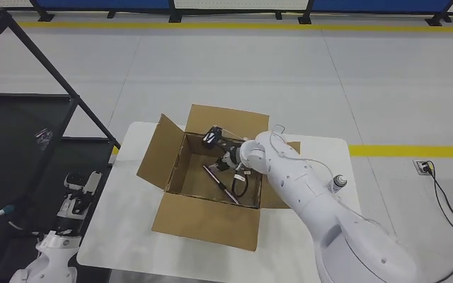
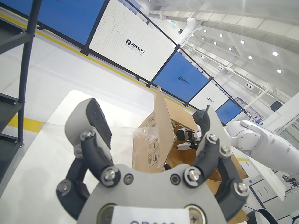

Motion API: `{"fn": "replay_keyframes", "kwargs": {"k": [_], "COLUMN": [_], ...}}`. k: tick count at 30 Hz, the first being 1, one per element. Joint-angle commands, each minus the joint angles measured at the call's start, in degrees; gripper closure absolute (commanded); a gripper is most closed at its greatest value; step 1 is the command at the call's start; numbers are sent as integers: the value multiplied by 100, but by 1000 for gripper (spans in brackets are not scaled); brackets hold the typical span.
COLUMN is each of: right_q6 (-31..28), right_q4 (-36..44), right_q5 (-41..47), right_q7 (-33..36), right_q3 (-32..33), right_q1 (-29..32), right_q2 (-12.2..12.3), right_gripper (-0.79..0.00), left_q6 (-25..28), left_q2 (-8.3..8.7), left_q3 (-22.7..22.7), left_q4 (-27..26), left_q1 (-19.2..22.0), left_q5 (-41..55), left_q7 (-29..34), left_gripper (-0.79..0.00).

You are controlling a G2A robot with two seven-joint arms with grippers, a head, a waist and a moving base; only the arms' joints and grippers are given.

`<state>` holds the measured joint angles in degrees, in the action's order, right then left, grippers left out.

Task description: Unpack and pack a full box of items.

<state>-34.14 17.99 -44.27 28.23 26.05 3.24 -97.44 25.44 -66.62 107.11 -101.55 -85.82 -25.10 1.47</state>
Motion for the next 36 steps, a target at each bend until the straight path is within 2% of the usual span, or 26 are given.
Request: {"fn": "replay_keyframes", "kwargs": {"k": [1, 5, 7, 9, 12, 14, 16, 18, 22, 27, 32, 36], "right_q6": [-79, 40, 297, 702, 1299, 1454, 1472, 1455, 1752, 2315, 3001, 3213], "right_q4": [253, 1232, 2089, 3288, 5708, 7331, 8465, 9130, 9809, 10150, 9795, 9043], "right_q5": [-28, -181, -319, -532, -1043, -1383, -1659, -1812, -2064, -2063, -2056, -1733], "right_q7": [-34, 43, 247, 638, 1611, 2265, 2653, 2800, 2809, 2931, 3374, 3513], "right_q3": [74, 342, 588, 990, 1948, 2685, 3286, 3722, 4595, 5924, 7037, 7402], "right_q1": [40, 295, 577, 1038, 2201, 3157, 3954, 4501, 5268, 6206, 6856, 7015], "right_q2": [126, 527, 812, 1169, 1767, 2092, 2298, 2416, 2561, 2692, 2770, 2793], "right_gripper": [-625, -656, -671, -686, -705, -717, -760, -785, -785, -785, -785, -785], "left_q6": [8, 14, 20, 23, 25, 27, 32, 25, 22, 28, 17, 7], "left_q2": [0, 0, 0, 0, 0, 0, -1, -3, -3, -2, -8, -11], "left_q3": [-33, -99, -130, -155, -187, -216, -247, -262, -263, -252, -336, -423], "left_q4": [3, 11, 13, 12, 5, -4, -18, -45, -81, -88, -64, -52], "left_q1": [30, 95, 119, 136, 151, 160, 164, 161, 143, 131, 158, 197], "left_q5": [-12, -53, -72, -88, -106, -135, -160, -175, -166, -172, -201, -240], "left_q7": [20, 69, 92, 109, 132, 157, 161, 155, 160, 151, 158, 193], "left_gripper": [-785, -785, -785, -785, -785, -785, -785, -785, -785, -785, -785, -785]}}
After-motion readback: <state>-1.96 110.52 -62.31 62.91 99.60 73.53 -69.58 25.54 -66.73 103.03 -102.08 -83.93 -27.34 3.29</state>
